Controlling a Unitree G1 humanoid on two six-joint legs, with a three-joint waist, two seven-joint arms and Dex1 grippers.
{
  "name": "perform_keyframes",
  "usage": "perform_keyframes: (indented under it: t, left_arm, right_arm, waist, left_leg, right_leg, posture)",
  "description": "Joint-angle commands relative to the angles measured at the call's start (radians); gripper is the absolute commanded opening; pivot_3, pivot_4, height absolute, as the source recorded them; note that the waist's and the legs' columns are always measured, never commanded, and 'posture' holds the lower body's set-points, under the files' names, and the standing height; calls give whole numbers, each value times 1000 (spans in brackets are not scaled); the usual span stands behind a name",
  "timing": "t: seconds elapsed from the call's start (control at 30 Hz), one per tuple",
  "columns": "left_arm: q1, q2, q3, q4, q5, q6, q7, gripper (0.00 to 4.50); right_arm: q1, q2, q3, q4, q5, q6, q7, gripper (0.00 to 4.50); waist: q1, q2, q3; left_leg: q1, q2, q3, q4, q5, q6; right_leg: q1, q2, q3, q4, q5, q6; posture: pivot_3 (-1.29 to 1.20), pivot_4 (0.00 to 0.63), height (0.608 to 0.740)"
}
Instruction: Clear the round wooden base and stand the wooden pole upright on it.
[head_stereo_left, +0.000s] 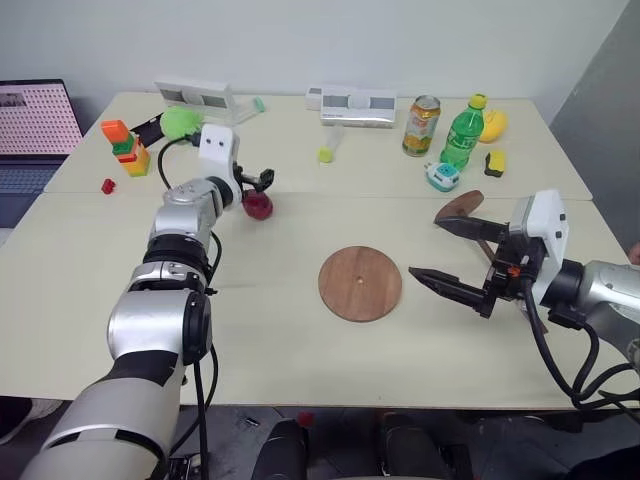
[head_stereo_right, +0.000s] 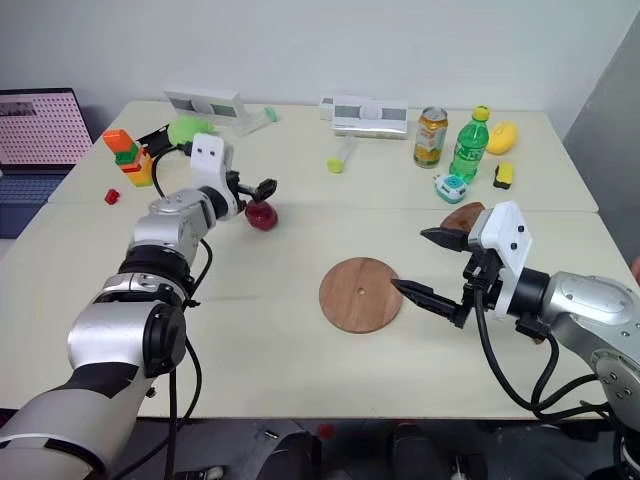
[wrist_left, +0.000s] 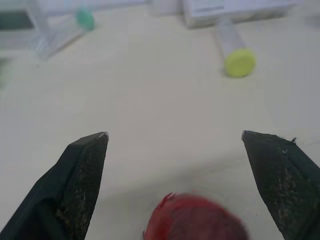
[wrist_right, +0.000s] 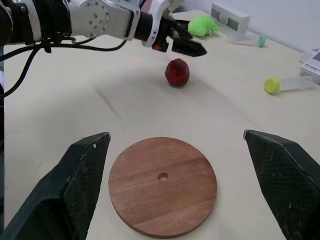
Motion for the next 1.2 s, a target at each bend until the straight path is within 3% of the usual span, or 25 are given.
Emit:
perform_keyframes:
  t: [0.03,0.23,0.47,0.63,0.73,0.87,1.07,1.2]
  left_arm:
    - [5,57,1,-220,-57,67,-138,4471]
    - [192,214,-128,-554,-135,61,-634,4471]
    - [332,324,-184,-725,-248,-13,-1033,4471]
    - [337,324,-254,-750,-259,-77,-1068,4471]
    - [340,279,-263,-794,-268,-78,-1067,4471]
    - [351,253,-268,-850,-287,-33,-1064,4471]
    - [384,244,-273,-901,-285,-12,-1048,4471]
    - [400,240,-265,-920,-282,-3,-1026,4500]
  right_arm:
    - [-5,4,-23,-17,19,-14,1,4500]
    - [-50,-87,-68,97,53,111,-9,4500]
    - [-210,-279,61,281,-42,330,-14,4500]
    - [-505,-281,371,503,-173,559,19,4500]
    - [-683,-233,602,736,-329,586,65,4500]
    - [-860,-160,802,1019,-448,572,209,4500]
    - [-1064,-44,1048,1340,-586,530,475,4500]
    - [-1081,30,1083,1483,-679,437,543,3842]
  waist:
    - [-3,0,0]
    - [-13,1,0]
    - [-8,1,0]
    - [-10,2,-1]
    - [-14,2,-1]
    - [-23,2,0]
    - [-37,3,0]
    - [-41,3,0]
  left_leg:
    - [0,0,0,0,0,0]
    - [2,1,2,-1,0,0]
    - [2,1,2,-1,0,0]
    - [3,1,4,-1,-2,3]
    - [1,1,4,-1,-2,4]
    - [0,1,4,-1,-2,4]
    - [0,1,4,-3,-2,3]
    - [1,1,4,-2,-2,4]
  right_leg:
    - [0,0,0,0,0,0]
    - [0,0,2,0,0,0]
    - [0,1,3,0,0,0]
    - [0,1,5,0,0,0]
    - [-2,1,5,0,0,0]
    - [-3,0,5,-1,0,0]
    - [-4,0,5,-1,0,0]
    - [-4,1,4,0,0,0]
  posture:
    - [0,150,740]
    - [0,150,740]
    - [0,150,740]
    - [0,150,740]
    - [0,150,740]
    - [0,150,740]
    - [0,150,740]
    - [0,150,740]
